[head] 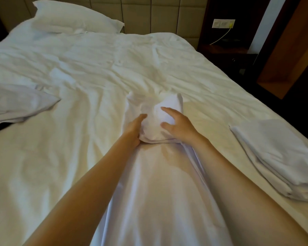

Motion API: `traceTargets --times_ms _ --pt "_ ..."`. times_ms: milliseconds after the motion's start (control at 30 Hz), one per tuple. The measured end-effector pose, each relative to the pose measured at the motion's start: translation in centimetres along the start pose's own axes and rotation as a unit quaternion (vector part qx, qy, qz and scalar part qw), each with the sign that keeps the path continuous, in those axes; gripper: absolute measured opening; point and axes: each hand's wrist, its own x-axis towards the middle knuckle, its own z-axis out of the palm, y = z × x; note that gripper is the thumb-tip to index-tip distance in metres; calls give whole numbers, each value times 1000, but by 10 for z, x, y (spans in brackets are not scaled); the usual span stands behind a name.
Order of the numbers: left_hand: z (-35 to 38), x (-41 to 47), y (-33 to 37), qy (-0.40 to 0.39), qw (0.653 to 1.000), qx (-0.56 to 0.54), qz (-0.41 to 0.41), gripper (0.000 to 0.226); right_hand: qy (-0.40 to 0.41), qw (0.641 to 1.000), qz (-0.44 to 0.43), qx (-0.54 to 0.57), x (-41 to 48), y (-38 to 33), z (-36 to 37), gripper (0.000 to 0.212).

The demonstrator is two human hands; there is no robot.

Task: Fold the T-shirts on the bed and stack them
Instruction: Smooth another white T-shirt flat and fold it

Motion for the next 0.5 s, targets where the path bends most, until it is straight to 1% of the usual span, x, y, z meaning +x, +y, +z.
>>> traceTargets --times_ms 67,133,233,300,367,400,433,467,500 --pt "-2 3 -1 21 993 114 28 35 24 997 12 -73 7 5 -1 53" --pt "-4 5 -1 15 978 201 47 44 11 988 13 -153 16 8 1 53" --pt "-6 6 0 21 961 267 70 62 -32 963 19 -266 32 19 10 57" --pt "-9 10 0 20 946 310 92 75 -84 941 57 -324 40 33 17 61" --pt "-8 11 1 15 922 371 106 85 -123 931 85 -334 43 43 21 63" --pt "-7 12 2 16 910 399 112 89 -124 936 85 -317 45 45 22 63" --pt "-5 12 4 22 900 419 118 93 -109 948 80 -287 46 44 21 62" --pt "-4 14 6 31 890 436 128 95 -76 963 75 -247 49 43 20 62" --pt "-4 16 8 43 876 457 149 97 -24 976 71 -205 51 40 17 62"
